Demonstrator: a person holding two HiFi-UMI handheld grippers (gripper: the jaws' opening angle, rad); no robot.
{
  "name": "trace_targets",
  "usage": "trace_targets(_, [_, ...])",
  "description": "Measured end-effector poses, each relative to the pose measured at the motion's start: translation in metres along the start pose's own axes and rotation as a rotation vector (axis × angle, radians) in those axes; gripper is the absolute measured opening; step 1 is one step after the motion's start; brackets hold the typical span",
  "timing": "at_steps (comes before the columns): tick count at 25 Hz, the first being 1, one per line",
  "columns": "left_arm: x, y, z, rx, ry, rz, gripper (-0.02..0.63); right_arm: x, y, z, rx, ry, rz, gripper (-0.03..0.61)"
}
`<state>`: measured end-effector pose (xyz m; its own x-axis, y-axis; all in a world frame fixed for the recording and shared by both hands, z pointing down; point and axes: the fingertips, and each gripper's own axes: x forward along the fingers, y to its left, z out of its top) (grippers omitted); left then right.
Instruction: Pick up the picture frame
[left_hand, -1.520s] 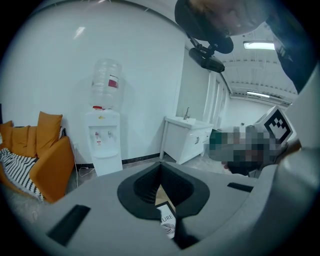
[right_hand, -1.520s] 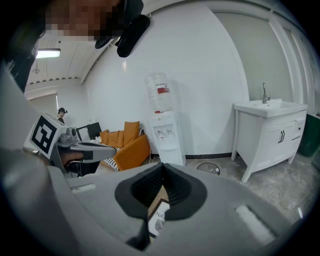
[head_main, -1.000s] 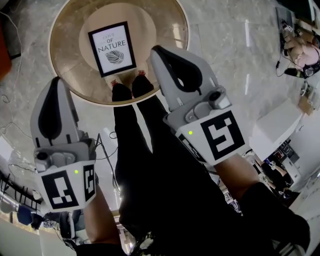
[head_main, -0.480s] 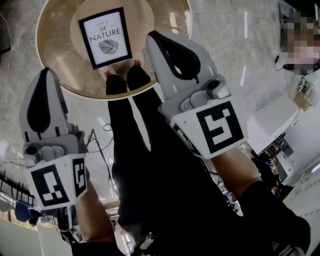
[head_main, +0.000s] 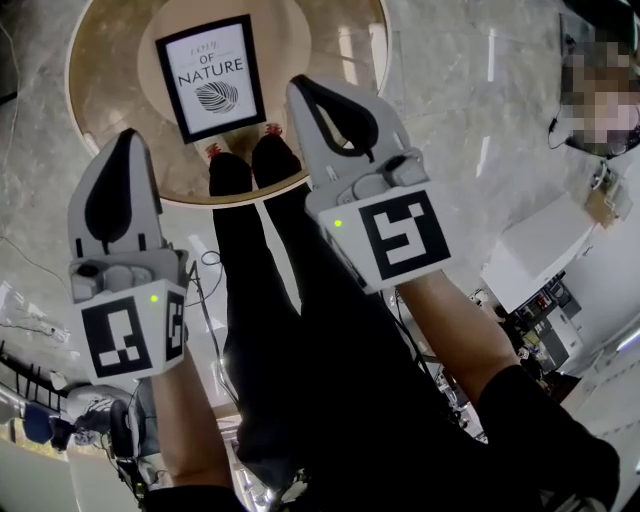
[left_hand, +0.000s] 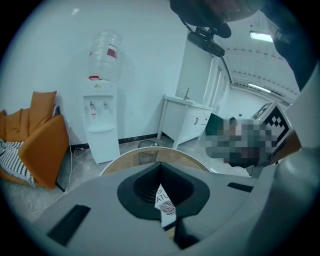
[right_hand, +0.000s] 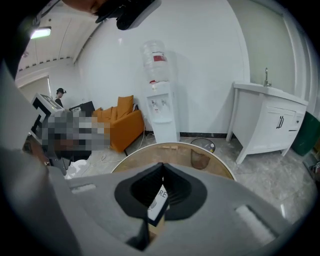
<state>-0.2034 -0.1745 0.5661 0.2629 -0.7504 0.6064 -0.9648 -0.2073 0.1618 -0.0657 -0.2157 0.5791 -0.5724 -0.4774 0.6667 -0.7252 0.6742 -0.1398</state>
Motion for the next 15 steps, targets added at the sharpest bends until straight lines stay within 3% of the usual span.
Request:
trace_targets(4, [0.021,-0.001,-0.035,-0.045,0.030,-0.042,-0.003,0.017,-0.001,-0.023,-0.018,0.021,-0.002,0.000])
trace_targets(8, [0.034,0.009,-0.059,-0.058,0.051,-0.032,-0.002,0.033,0.002,-0.040,-0.017,0.037,0.012,0.002])
trace_targets(9, [0.038,0.010,-0.064,-0.058,0.059,-0.031,-0.002,0.036,0.002,-0.044,-0.007,0.047,0.019,0.070])
trace_targets(12, [0.049,0.011,-0.078,-0.065,0.095,-0.036,0.004,0.049,0.001,-0.054,0.004,0.066,0.033,0.121])
trace_targets(13, [0.052,0.012,-0.082,-0.067,0.108,-0.038,0.089,0.053,0.000,-0.056,0.003,0.064,0.032,0.135])
trace_targets(15, [0.058,0.011,-0.090,-0.072,0.131,-0.044,0.141,0.060,0.000,-0.060,0.002,0.059,0.027,0.157])
